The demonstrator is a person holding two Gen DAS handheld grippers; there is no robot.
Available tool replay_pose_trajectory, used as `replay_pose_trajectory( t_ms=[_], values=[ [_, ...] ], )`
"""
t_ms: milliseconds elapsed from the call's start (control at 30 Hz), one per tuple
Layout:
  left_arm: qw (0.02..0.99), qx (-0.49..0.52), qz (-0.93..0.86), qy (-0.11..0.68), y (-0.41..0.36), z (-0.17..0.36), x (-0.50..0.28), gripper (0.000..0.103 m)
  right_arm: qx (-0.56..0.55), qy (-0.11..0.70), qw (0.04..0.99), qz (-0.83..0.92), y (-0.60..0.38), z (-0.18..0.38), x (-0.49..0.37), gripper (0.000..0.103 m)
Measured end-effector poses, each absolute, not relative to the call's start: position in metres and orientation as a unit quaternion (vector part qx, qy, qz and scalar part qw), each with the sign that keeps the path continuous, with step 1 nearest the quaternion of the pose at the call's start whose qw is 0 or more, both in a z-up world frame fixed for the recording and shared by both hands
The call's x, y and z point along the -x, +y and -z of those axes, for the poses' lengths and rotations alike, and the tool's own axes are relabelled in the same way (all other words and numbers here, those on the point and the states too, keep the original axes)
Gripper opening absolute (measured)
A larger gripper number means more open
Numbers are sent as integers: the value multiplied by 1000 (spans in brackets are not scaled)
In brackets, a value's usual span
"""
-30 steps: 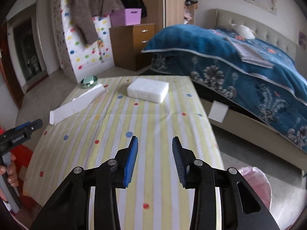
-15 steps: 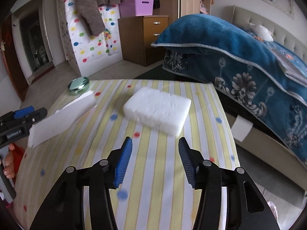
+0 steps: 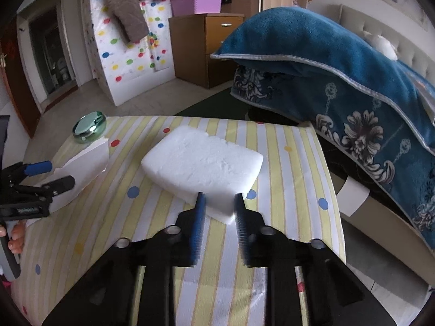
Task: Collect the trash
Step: 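Grasp the white foam block with the right gripper while the left gripper grasps the paper strip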
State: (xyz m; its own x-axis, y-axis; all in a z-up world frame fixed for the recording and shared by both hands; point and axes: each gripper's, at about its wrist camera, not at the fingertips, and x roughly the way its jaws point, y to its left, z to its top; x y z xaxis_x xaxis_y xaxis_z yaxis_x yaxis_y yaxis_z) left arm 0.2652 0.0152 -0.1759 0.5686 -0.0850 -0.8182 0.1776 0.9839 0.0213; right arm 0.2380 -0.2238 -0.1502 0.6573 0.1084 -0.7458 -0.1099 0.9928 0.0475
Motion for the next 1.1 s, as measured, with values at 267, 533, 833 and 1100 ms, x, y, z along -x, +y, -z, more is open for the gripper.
replay_pose_trajectory(
  t_ms=[267,533,833,1100],
  values=[
    [884,-63,70,458,1,171,-225,35,-7,398,915,-57,-223,140,-203,11],
    [878,-58,105,464,-27,167,-167,11,-25,392,919,-24,-231,126,-122,11],
    [866,-67,128,479,-51,165,-123,28,-36,379,925,11,-257,114,-43,11],
    [890,-88,110,434,-86,144,-133,71,-50,357,932,23,-283,114,-14,12]
  ],
)
